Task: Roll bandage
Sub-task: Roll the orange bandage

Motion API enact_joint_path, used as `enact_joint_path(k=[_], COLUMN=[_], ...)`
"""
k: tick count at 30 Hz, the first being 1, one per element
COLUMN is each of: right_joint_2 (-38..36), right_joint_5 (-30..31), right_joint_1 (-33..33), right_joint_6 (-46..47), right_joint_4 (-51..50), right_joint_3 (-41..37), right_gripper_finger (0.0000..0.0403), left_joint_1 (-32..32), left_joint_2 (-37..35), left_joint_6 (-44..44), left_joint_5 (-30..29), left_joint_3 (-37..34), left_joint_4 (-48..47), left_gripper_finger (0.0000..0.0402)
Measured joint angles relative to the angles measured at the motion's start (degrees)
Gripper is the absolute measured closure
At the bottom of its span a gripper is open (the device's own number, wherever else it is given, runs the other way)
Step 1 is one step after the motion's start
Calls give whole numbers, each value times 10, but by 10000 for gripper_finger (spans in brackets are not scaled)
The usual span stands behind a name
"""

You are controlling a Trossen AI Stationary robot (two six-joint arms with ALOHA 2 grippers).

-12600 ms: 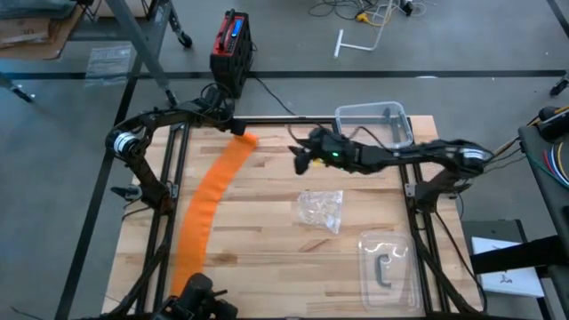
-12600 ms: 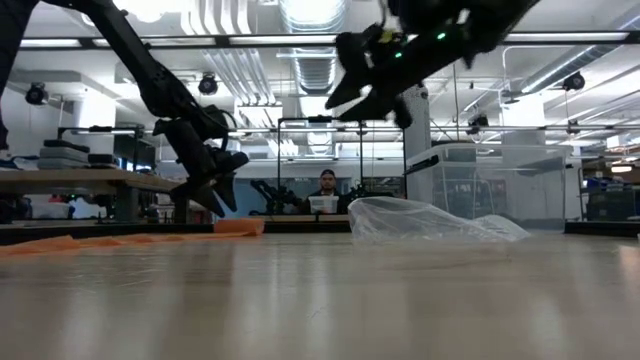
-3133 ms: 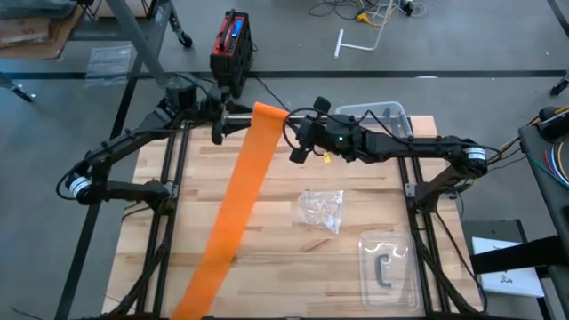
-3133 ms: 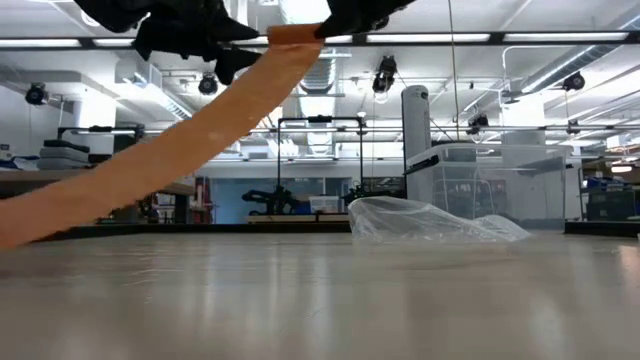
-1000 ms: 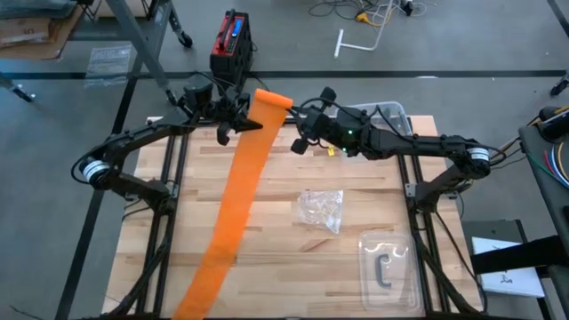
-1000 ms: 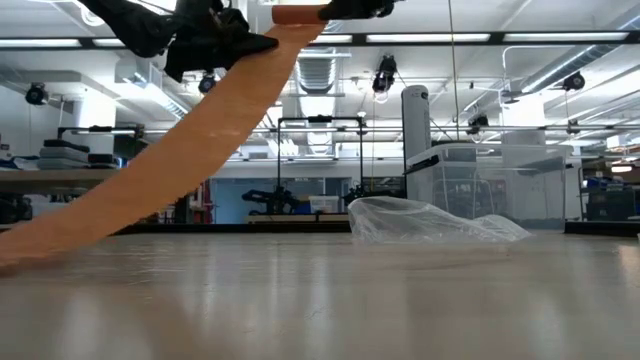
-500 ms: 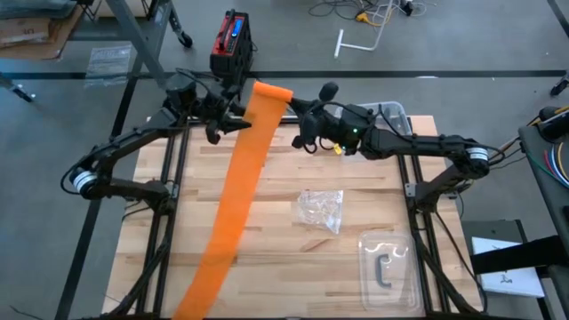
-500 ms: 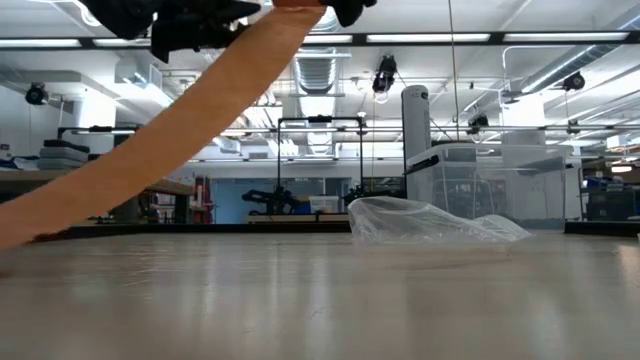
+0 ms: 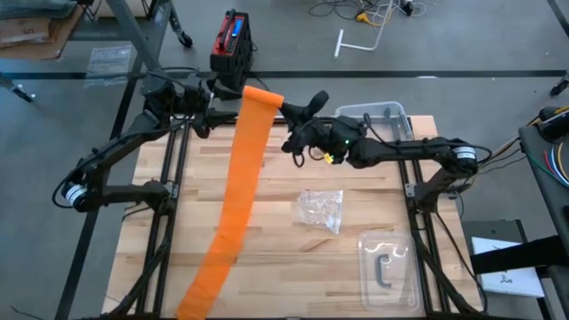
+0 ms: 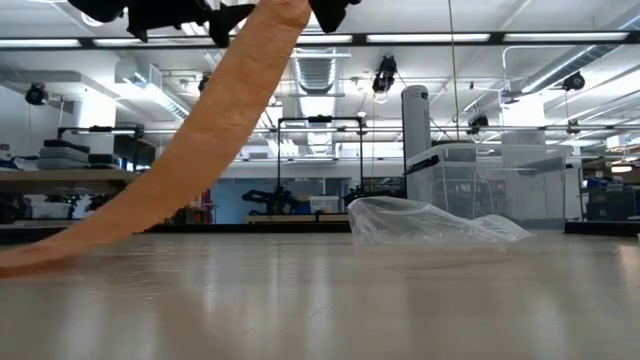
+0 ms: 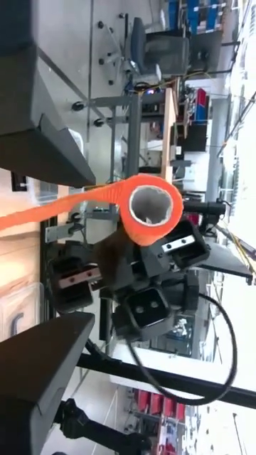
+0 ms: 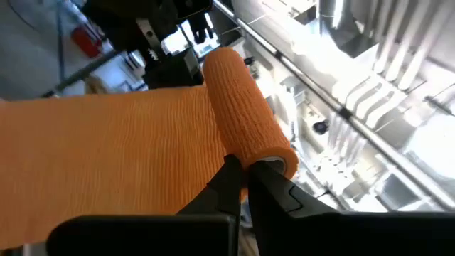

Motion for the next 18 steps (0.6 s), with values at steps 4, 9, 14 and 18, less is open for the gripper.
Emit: enact_joint_path(k=[4,9,14,18], right_joint_2=[17,25,26,26], right_joint_5=[40,76,85,86], right_joint_1=[3,-8,-24,-42], right_joint_6=[0,78,148,189], right_joint_4=[-3,-49,-114,-156], right_joint_3=[0,-6,-7,-13], right_gripper_finger=[390,390,390,390], left_joint_1=[11,39,57,56], left_joint_2=[-6,-10,2,31], left_joint_6=[25,107,176,177], left_joint_5=[0,-31,-116,-120], left_joint_3=[0,0,0,0], left_joint_4=[-21,-104,-192,-199], left_gripper_finger=[107,122,133,137])
